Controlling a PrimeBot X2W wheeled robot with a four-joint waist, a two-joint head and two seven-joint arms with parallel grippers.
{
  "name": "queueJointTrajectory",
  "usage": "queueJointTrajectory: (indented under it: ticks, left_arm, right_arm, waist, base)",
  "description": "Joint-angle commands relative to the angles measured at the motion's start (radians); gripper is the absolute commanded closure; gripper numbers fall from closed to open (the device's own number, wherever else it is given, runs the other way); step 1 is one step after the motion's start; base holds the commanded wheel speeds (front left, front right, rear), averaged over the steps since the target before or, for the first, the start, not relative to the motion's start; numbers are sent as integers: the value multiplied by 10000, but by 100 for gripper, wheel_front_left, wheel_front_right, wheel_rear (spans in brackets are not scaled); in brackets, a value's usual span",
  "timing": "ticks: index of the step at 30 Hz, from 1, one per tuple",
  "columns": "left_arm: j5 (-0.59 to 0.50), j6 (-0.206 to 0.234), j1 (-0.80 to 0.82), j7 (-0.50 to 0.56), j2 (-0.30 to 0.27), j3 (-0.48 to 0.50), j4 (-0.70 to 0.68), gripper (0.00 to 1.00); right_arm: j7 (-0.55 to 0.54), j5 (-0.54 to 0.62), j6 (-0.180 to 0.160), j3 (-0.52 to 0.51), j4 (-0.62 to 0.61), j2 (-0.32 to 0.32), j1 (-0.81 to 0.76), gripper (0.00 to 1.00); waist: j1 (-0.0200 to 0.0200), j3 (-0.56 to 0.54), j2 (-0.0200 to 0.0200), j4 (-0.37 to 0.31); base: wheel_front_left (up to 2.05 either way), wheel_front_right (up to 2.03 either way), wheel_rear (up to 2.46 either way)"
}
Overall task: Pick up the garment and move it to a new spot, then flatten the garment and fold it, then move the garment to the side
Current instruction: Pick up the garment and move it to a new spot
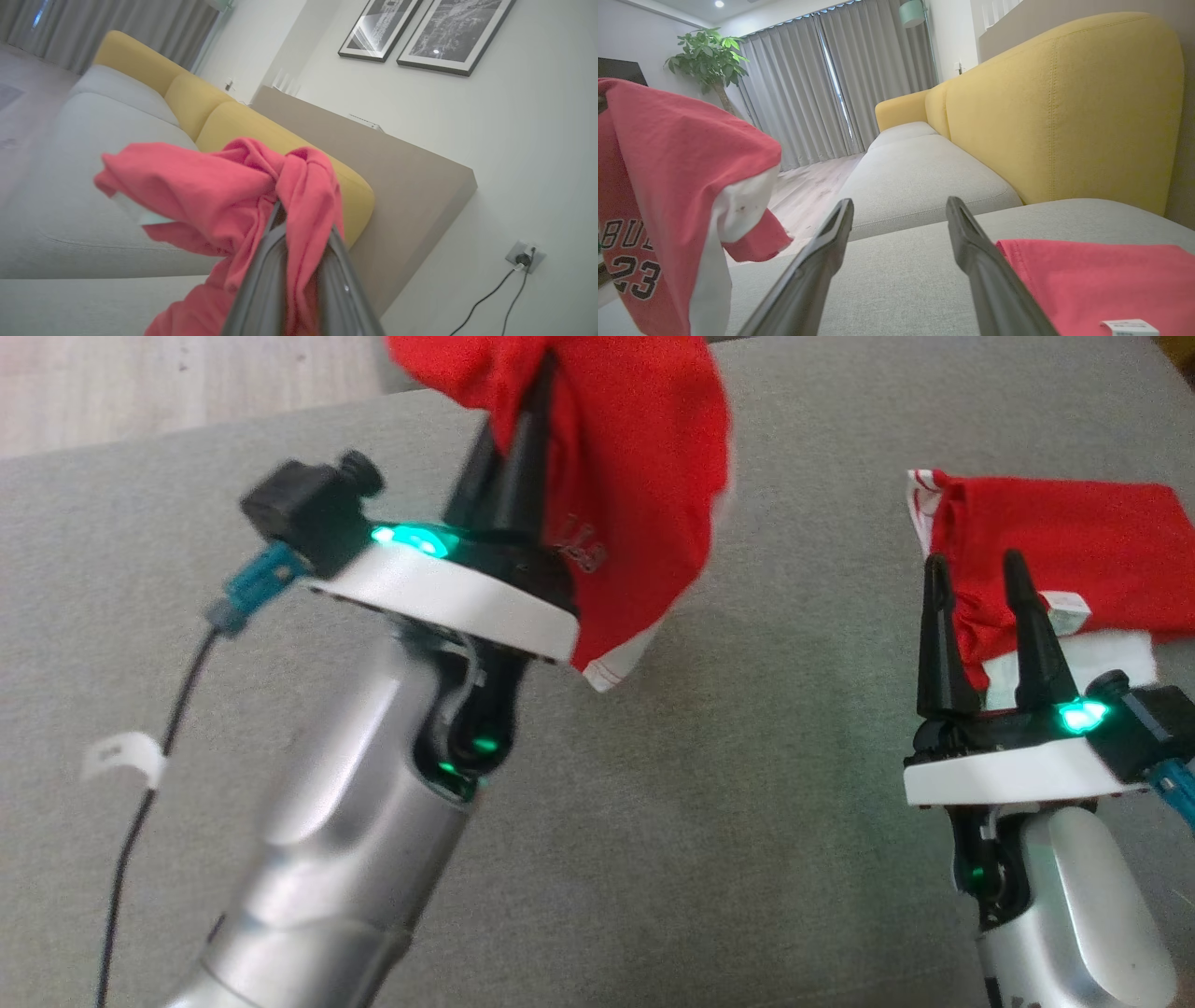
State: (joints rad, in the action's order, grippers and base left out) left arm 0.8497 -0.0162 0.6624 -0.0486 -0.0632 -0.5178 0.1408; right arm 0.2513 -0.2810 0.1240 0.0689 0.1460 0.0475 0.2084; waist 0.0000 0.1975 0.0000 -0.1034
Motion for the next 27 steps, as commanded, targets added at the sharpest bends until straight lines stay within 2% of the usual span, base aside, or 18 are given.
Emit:
queueJointTrajectory:
  ticks: [1,7,11,12,13,14,21,23,27]
  left_arm:
    - [50,-171,301,-184,-47,127,-189,100]
    - [684,-869,770,-1108,107,-638,517,100]
    - [887,-1082,1290,-1604,122,-1231,1073,100]
    - [773,-1100,1404,-1622,103,-1433,1349,94]
    - [498,-1110,1536,-1678,-22,-1609,1653,49]
    - [261,-1115,1613,-1746,-155,-1706,1982,0]
    - [-1071,-765,1512,-2077,-1290,-1530,3898,0]
    - [-1105,-696,1348,-2098,-1434,-1361,4015,0]
    - [-1845,-456,605,-2125,-2260,-743,3772,0]
  right_arm:
    - [104,-62,67,236,-371,28,117,0]
    - [104,-150,67,408,-362,28,275,0]
    - [104,-244,67,475,-376,28,388,0]
    - [104,-256,67,446,-384,28,403,0]
    - [104,-265,67,407,-394,28,414,0]
    - [104,-268,67,367,-408,28,424,0]
    - [104,-123,67,14,-341,28,341,0]
    - [104,-88,67,-20,-315,28,319,0]
    - [104,121,67,-185,-223,28,181,0]
  waist:
    - [0,89,0,-161]
    - [0,299,0,-504]
    - [0,465,0,-659]
    - [0,502,0,-657]
    - [0,537,0,-642]
    - [0,570,0,-619]
    - [0,532,0,-114]
    - [0,478,0,-13]
    - [0,251,0,469]
  base:
    - [0,0,0]
    - [0,0,0]
    - [0,0,0]
    - [0,0,0]
    - [0,0,0]
    - [0,0,0]
    - [0,0,0]
    - [0,0,0]
    - [0,0,0]
